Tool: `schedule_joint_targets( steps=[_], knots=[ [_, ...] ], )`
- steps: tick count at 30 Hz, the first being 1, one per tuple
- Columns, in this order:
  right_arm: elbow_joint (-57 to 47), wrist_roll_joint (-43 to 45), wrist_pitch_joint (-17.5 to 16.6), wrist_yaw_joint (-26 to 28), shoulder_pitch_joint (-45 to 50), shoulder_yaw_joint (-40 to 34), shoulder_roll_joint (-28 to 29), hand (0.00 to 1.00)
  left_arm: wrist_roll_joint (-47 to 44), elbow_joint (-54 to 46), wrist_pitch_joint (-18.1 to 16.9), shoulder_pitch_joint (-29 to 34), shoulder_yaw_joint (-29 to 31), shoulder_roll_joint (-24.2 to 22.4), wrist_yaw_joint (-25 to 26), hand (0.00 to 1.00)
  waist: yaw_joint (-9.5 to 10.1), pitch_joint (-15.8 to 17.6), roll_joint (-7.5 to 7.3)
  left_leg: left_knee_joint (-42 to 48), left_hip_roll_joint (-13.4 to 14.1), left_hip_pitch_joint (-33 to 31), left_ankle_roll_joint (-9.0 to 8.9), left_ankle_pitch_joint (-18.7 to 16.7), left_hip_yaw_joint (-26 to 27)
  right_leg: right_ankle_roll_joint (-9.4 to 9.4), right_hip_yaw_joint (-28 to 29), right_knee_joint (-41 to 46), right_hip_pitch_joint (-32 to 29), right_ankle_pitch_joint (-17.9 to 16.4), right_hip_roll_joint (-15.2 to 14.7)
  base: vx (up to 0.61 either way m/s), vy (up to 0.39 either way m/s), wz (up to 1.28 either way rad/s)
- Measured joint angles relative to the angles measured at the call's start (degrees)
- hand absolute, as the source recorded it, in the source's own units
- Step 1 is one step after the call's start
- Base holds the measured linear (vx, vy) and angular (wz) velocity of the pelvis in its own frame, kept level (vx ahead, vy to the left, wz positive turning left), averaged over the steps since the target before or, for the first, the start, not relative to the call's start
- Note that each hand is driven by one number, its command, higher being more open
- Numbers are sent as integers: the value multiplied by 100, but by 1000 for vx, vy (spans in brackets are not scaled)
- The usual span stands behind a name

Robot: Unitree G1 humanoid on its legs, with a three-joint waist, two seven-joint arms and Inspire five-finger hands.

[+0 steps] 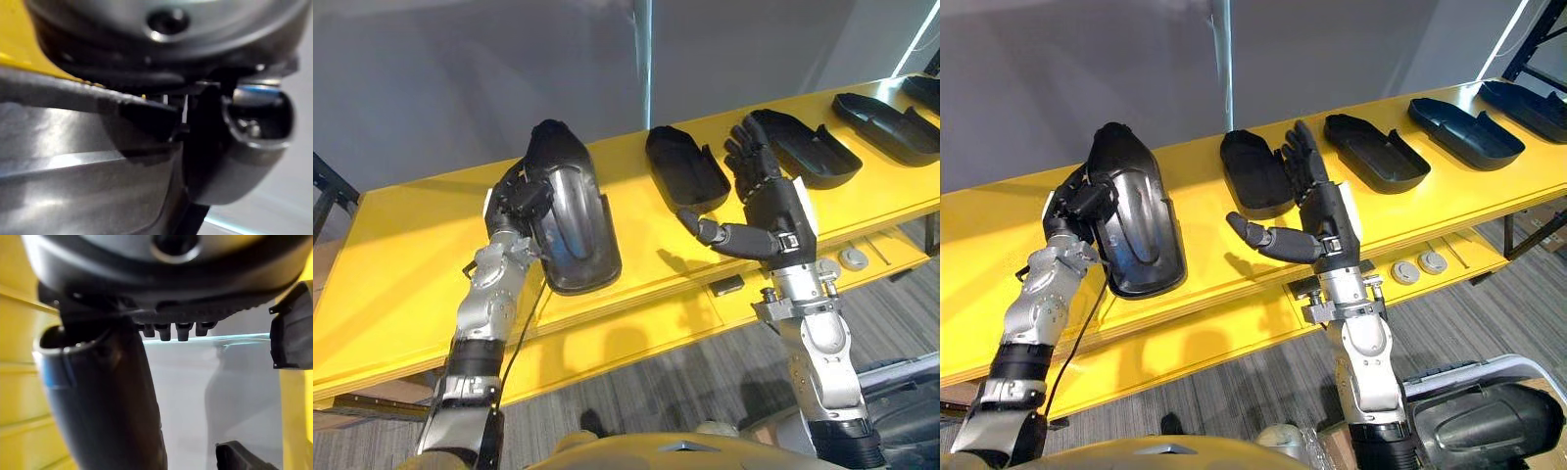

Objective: Walk over and take three plastic housings, then place them on the shelf

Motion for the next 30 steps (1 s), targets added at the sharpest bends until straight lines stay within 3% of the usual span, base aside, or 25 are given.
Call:
schedule_joint_targets(
  steps=[5,6,15,20,25,30],
  knots=[
    [130,207,80,102,-102,76,-1,100,98,437,21,-116,-42,-16,84,0,-54,-5,1,5,-23,-64,20,141,54,0,80,5,-127,28,15,4,13,-4],
    [243,207,96,119,-175,77,-3,100,214,608,35,-226,-41,-16,153,100,-75,-5,2,5,-16,-71,19,158,52,1,83,11,-137,29,24,0,0,0],
    [287,440,162,215,-205,76,-152,100,242,1193,512,-645,-67,-17,162,100,-168,-22,48,1,86,-96,-2,209,102,-12,168,68,-228,54,122,-43,0,-4],
    [286,444,182,248,-205,90,-164,100,263,1538,561,-893,-70,-16,82,100,-168,-30,82,1,85,-90,-8,208,126,-15,207,69,-238,60,122,-17,10,-2],
    [284,604,190,252,-205,109,-165,100,1019,1601,410,-910,-169,-14,417,100,-201,-30,84,1,84,-83,27,234,141,-2,221,67,-238,84,122,0,0,0],
    [283,671,187,304,-151,230,-165,100,1695,1552,-345,-910,-111,186,1195,100,-275,-28,89,1,85,-63,26,236,145,-10,220,99,-236,93,122,0,0,0]
  ],
)
